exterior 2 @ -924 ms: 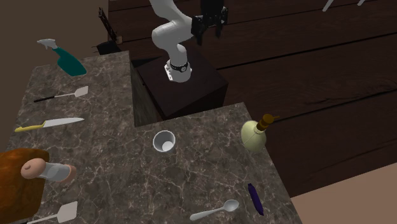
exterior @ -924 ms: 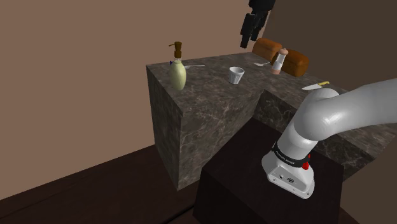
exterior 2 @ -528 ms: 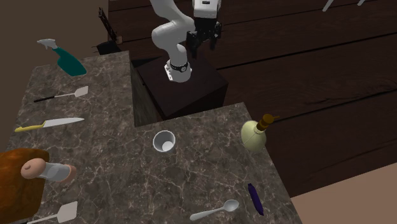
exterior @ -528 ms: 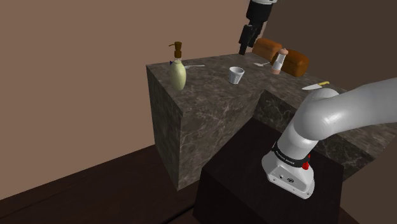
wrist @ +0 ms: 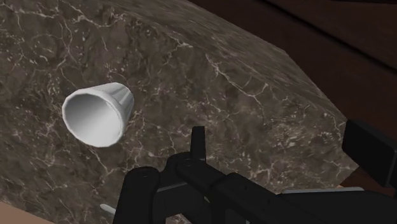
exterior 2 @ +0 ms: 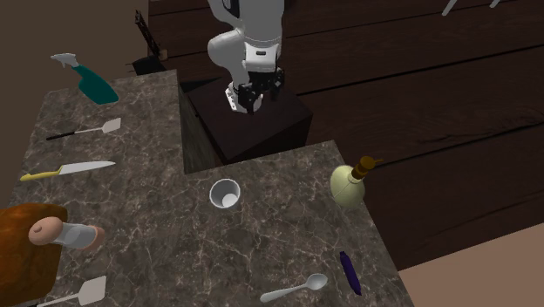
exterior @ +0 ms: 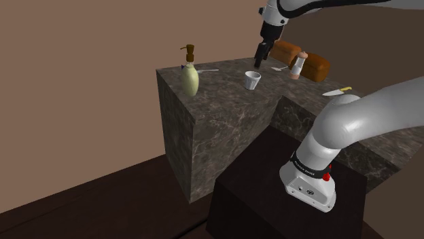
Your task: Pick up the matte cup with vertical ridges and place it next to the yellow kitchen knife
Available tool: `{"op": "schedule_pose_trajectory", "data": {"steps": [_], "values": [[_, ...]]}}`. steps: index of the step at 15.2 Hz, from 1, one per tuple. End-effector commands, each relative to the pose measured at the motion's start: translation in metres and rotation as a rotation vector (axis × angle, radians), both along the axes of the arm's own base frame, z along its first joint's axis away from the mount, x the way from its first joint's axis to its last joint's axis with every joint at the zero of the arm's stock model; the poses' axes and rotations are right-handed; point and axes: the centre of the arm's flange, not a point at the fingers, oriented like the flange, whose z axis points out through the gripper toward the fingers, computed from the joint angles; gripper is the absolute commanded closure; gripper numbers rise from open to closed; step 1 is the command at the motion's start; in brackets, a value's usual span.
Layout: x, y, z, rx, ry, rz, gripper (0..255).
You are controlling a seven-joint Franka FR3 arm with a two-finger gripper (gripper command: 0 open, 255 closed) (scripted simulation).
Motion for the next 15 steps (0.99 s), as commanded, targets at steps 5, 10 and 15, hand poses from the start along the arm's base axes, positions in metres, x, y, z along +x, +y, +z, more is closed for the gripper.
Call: {"op": "schedule_pose_trajectory", "data": {"steps": [5,10,15], "values": [[0.027,-0.056,-0.046,-0.017,-0.013,0.041,0],[0.051,-0.101,-0.085,-0.031,-0.022,0.073,0],[0.077,-0.147,-0.123,-0.044,-0.031,0.106,0]]}}
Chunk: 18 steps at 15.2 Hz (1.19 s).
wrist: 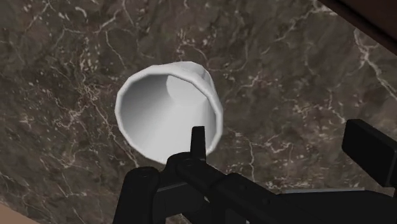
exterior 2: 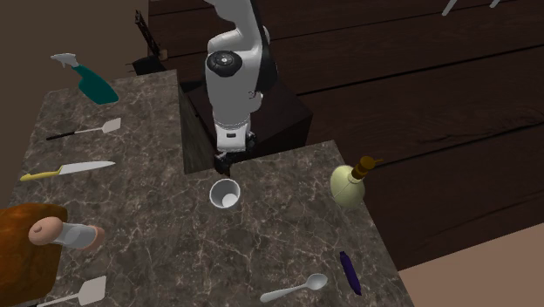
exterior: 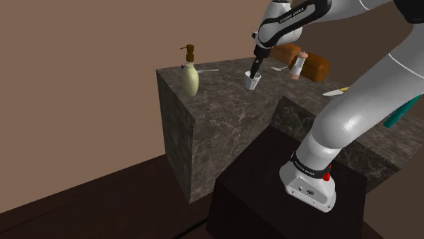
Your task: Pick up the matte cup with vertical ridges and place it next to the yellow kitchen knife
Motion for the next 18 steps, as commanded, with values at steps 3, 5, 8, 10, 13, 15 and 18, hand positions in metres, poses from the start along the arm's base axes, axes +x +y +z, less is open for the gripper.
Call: {"op": "schedule_pose_trajectory", "data": {"steps": [3,5,8,10,13,15,18], "values": [[0.018,-0.032,-0.025,-0.012,-0.007,0.024,0],[0.02,-0.033,-0.036,-0.012,-0.007,0.024,0],[0.022,-0.036,-0.051,-0.012,-0.007,0.024,0],[0.024,-0.037,-0.061,-0.012,-0.007,0.024,0],[0.024,-0.038,-0.064,-0.012,-0.007,0.024,0],[0.024,-0.038,-0.064,-0.012,-0.007,0.024,0],[0.024,-0.038,-0.064,-0.012,-0.007,0.024,0]]}}
